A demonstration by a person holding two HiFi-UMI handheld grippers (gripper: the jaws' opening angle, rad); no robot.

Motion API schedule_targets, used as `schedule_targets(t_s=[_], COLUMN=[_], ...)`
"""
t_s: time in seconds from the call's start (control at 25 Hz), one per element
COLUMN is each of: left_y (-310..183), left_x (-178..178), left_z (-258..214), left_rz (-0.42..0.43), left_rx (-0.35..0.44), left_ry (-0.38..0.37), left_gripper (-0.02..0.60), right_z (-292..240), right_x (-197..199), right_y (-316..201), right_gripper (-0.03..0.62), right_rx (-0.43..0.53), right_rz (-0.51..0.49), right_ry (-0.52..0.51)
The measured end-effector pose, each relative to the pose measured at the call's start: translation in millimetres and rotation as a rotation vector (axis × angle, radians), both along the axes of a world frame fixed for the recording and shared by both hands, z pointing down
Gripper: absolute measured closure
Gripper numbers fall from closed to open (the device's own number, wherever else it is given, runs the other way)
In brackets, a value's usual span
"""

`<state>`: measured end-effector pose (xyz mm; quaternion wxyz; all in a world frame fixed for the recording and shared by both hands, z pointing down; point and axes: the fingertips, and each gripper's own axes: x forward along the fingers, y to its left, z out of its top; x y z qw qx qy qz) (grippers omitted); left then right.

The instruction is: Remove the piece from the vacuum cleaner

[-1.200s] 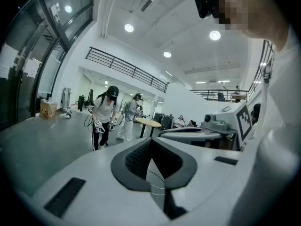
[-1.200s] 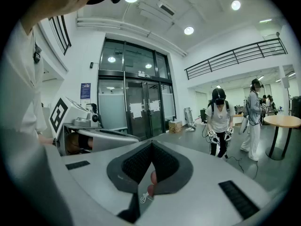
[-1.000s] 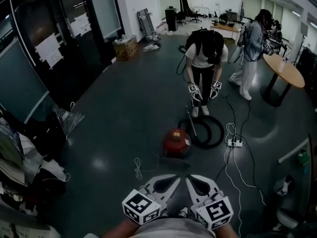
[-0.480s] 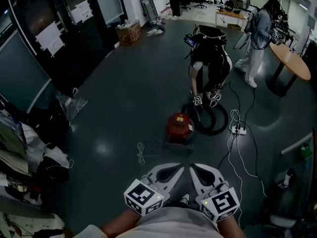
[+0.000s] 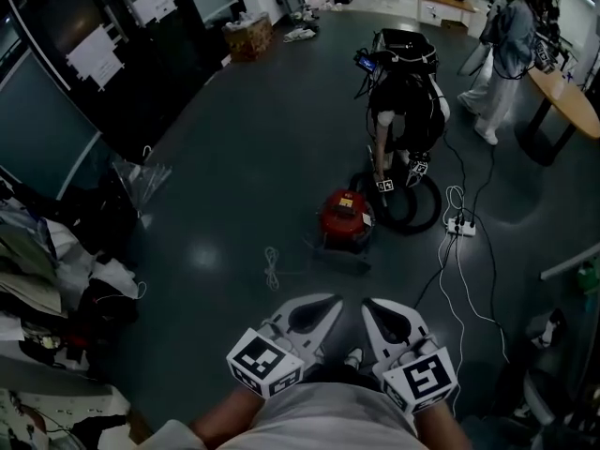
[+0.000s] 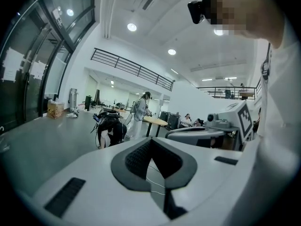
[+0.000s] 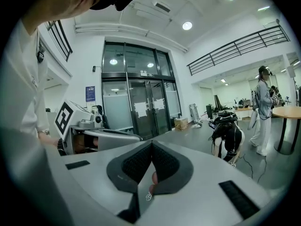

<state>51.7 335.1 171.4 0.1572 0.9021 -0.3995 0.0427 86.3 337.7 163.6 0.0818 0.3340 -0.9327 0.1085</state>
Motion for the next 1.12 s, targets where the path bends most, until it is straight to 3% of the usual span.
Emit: schedule_targets(t_s=[0.32, 0.6, 0.92, 1.12], left_y=[-11, -51, -157, -238], left_x=[-10, -33, -73, -100], left_z=[10, 26, 57, 92], left_rz=[-0.057, -0.061, 0.016, 0.122], left_rx=[0.003, -0.015, -0.007, 0.023], left_ry=[-0.032, -0.023, -0.018, -0.031], left_gripper=[0.578, 0.578, 0.578, 0.578], right_z=[17, 36, 67, 108], right_x=[9, -5, -52, -75], right_y=[-19, -59, -158, -238], right_gripper=[0.58, 0.58, 0.58, 0.58], right_rx=[-0.01, -0.044, -0.077, -0.097], right_rz=[-0.007, 0.009, 0.04, 0.093], right_ry=[0.002, 0.032, 0.055, 0.102])
